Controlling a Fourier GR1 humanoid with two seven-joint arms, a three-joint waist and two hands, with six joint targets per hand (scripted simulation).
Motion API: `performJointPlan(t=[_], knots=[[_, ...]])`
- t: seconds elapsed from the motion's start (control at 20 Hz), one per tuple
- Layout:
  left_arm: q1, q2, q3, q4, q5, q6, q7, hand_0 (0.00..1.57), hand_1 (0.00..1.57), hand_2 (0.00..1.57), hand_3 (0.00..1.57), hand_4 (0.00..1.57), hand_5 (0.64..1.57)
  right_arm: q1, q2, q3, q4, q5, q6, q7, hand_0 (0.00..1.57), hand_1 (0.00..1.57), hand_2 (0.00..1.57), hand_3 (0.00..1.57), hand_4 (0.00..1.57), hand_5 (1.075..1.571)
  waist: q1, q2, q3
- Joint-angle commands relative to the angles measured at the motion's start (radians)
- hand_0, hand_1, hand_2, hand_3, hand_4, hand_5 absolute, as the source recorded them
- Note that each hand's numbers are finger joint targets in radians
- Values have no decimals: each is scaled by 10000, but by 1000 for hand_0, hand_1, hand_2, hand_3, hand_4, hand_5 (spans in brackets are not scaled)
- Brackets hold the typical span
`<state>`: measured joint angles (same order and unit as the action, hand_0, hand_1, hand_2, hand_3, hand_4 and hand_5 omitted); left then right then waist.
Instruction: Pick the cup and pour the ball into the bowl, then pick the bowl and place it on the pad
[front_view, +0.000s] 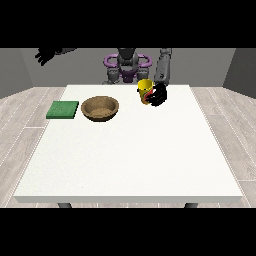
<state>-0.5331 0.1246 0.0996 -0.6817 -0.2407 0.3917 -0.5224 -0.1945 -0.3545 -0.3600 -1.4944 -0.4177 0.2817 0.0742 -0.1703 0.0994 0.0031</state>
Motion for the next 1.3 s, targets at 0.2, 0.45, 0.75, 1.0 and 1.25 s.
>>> performJointPlan(t=[0.2,0.45,0.75,1.0,1.25], knots=[[-981,509,-2755,923,-4379,2737,3157,1370,1370,1571,1571,1455,1531,101,60,126,1006,11,353,-3,0,0,0,193,661,1563,-229,-1051,57],[-2330,-718,-4077,1324,-6237,2322,6309,1357,1357,1571,1571,1456,1535,471,-178,-166,2448,388,764,-807,0,0,0,0,681,1559,495,-1535,11],[-3455,-1223,-5224,1963,-8091,1456,8608,1365,1365,1571,1571,1470,1529,189,-341,-279,3056,108,1083,-683,0,0,0,0,693,1558,452,-1629,-12],[-4632,-1239,-6539,2007,-9469,365,10460,1367,1367,1571,1571,1312,1563,-570,-634,-363,3615,223,1025,-806,0,0,0,154,697,1557,440,-1454,-8],[-5421,-1244,-7742,1854,-10563,-1296,11537,1396,1396,1571,1571,1038,1571,-922,-496,-151,3931,410,1064,-1052,0,0,0,265,691,1554,99,-1499,-6]])
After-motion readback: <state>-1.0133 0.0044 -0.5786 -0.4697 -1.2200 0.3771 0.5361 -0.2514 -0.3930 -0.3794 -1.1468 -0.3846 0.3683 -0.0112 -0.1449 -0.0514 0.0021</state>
